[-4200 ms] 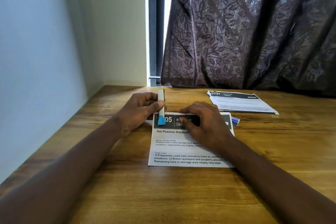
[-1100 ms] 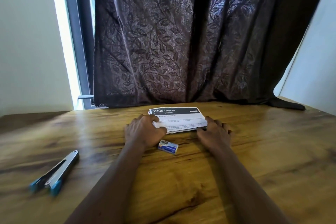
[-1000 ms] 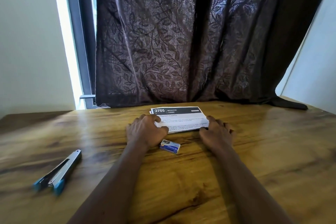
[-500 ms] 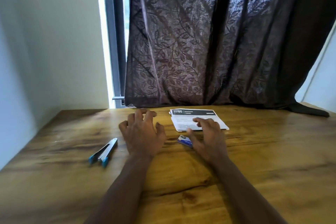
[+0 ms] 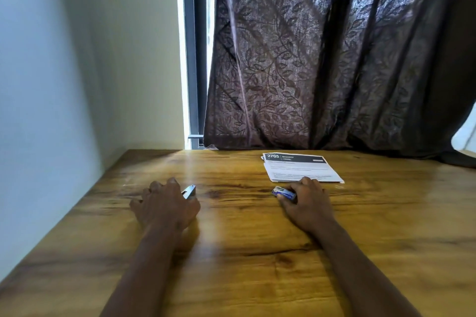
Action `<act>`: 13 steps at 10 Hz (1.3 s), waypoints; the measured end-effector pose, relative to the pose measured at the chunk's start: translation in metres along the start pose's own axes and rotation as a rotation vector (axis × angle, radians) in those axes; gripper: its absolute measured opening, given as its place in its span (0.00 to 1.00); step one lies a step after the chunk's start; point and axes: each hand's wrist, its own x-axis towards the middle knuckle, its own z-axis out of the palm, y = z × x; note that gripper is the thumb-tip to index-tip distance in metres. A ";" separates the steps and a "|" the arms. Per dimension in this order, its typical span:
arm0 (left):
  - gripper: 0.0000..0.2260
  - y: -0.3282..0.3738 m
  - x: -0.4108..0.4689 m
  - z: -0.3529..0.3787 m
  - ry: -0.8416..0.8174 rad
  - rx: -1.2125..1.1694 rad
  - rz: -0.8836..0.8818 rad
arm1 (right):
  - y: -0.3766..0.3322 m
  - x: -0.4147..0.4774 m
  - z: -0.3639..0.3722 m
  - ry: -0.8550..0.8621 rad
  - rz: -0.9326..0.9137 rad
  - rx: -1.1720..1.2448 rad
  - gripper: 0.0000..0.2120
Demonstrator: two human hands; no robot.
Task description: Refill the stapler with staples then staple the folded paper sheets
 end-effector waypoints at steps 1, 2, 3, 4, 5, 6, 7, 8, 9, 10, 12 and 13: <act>0.16 0.000 0.000 0.002 0.009 -0.066 0.017 | 0.004 -0.001 -0.001 0.074 0.049 0.122 0.18; 0.14 0.011 -0.008 -0.001 0.059 -0.226 0.089 | 0.020 -0.006 -0.010 0.242 0.179 0.226 0.18; 0.15 0.036 -0.021 0.000 0.087 -0.406 0.207 | 0.056 -0.016 -0.026 0.335 0.304 0.102 0.19; 0.13 0.072 -0.043 0.005 0.100 -0.555 0.337 | 0.099 -0.025 -0.036 0.309 0.362 0.164 0.18; 0.11 0.118 -0.062 0.009 0.074 -0.665 0.377 | 0.111 -0.030 -0.039 0.276 0.420 0.310 0.19; 0.11 0.160 -0.074 0.021 0.027 -0.627 0.389 | 0.106 -0.028 -0.038 0.240 0.427 0.209 0.19; 0.13 0.193 -0.088 0.035 -0.001 -0.437 0.379 | 0.103 -0.027 -0.039 0.193 0.414 0.055 0.21; 0.15 0.209 -0.100 0.049 -0.019 -0.313 0.391 | 0.102 -0.027 -0.036 0.148 0.377 -0.051 0.22; 0.17 0.212 -0.106 0.058 -0.058 -0.222 0.434 | 0.097 -0.028 -0.037 0.109 0.373 -0.116 0.25; 0.25 0.205 -0.110 0.057 -0.086 -0.272 0.480 | 0.093 -0.030 -0.040 0.086 0.384 -0.093 0.29; 0.33 0.143 -0.097 0.016 0.019 -0.277 0.588 | 0.078 -0.055 -0.056 0.249 0.222 0.006 0.29; 0.33 0.100 -0.078 -0.015 0.137 -0.186 0.630 | 0.065 -0.068 -0.059 0.368 0.132 0.047 0.27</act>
